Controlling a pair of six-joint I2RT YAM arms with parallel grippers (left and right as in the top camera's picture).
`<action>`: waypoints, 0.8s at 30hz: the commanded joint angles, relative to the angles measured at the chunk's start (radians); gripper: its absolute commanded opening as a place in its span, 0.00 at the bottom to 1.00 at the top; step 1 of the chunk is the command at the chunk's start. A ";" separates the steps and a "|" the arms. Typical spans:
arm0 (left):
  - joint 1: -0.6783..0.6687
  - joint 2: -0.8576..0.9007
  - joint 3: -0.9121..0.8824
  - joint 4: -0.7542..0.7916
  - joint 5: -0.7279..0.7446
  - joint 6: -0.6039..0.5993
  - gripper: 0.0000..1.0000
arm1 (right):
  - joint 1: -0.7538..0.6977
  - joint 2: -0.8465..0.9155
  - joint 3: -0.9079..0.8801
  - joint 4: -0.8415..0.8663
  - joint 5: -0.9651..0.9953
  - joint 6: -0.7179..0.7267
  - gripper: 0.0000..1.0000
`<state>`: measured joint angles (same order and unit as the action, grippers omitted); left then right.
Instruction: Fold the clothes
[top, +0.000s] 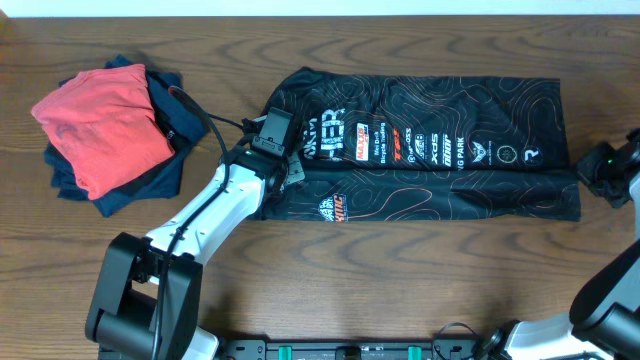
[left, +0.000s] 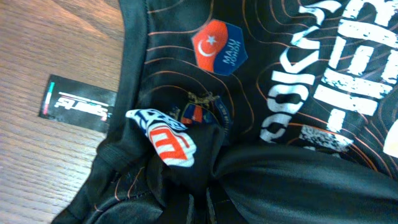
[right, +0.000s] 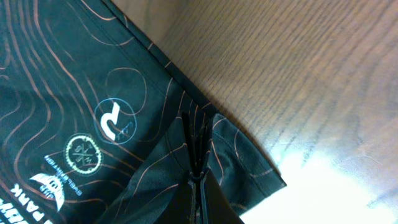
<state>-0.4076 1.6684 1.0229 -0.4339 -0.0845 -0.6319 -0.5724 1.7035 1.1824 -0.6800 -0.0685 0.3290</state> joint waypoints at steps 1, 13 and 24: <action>0.006 0.006 0.002 -0.005 -0.067 -0.006 0.06 | 0.013 0.027 -0.001 0.015 0.004 0.007 0.01; 0.007 0.007 0.002 0.022 -0.096 -0.017 0.43 | 0.022 0.049 -0.001 0.068 -0.023 0.007 0.36; 0.008 0.002 0.002 -0.035 -0.093 -0.017 0.46 | 0.012 0.049 -0.001 -0.039 -0.053 -0.008 0.55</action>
<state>-0.4057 1.6684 1.0229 -0.4458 -0.1616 -0.6476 -0.5602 1.7451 1.1824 -0.6888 -0.1230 0.3214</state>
